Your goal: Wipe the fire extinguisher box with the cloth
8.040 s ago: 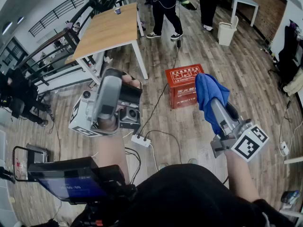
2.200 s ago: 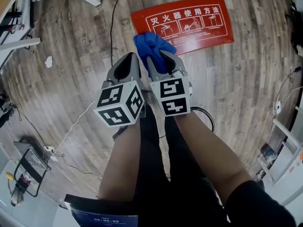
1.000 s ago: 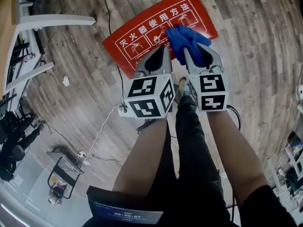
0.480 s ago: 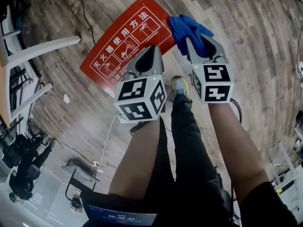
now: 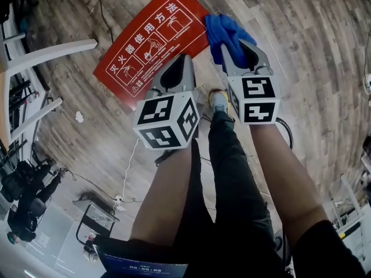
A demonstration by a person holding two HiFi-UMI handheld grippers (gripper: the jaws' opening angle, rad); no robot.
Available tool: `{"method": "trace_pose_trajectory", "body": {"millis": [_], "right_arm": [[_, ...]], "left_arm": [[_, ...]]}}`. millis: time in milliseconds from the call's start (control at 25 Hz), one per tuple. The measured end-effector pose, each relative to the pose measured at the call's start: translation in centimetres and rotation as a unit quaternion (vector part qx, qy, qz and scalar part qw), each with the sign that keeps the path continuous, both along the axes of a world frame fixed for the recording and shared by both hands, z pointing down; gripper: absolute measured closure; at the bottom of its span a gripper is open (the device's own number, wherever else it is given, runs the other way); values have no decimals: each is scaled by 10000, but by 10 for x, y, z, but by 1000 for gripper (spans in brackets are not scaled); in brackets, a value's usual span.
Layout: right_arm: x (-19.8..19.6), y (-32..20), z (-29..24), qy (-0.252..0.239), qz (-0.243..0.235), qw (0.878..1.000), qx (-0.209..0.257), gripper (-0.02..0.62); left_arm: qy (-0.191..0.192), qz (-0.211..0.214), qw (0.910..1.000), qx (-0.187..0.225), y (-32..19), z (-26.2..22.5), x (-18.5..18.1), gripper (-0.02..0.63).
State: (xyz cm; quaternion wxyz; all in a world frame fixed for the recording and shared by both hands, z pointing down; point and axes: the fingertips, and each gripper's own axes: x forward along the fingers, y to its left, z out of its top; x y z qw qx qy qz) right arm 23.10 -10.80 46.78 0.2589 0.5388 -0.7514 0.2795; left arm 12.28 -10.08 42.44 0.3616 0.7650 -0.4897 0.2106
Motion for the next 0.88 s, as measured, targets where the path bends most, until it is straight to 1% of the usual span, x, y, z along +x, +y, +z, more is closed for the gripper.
{"method": "trace_pose_trajectory", "body": {"millis": [240, 400, 560, 720, 880], "right_arm": [[-29, 8, -8, 58, -271, 9995, 153, 466], [-69, 24, -12, 101, -566, 9981, 204, 466], [-113, 48, -10, 44, -755, 9968, 266, 466], [-153, 79, -6, -76, -975, 9950, 178, 466], [-188, 102, -8, -97, -1276, 9916, 171, 466]], "left_arm": [[83, -328, 9994, 50, 24, 0, -31, 606], [134, -434, 9989, 121, 43, -5, -59, 606], [71, -557, 9983, 163, 62, -3, -98, 606], [-24, -754, 9970, 159, 85, -1, -136, 606], [-6, -901, 9958, 177, 105, -3, -162, 606]]}}
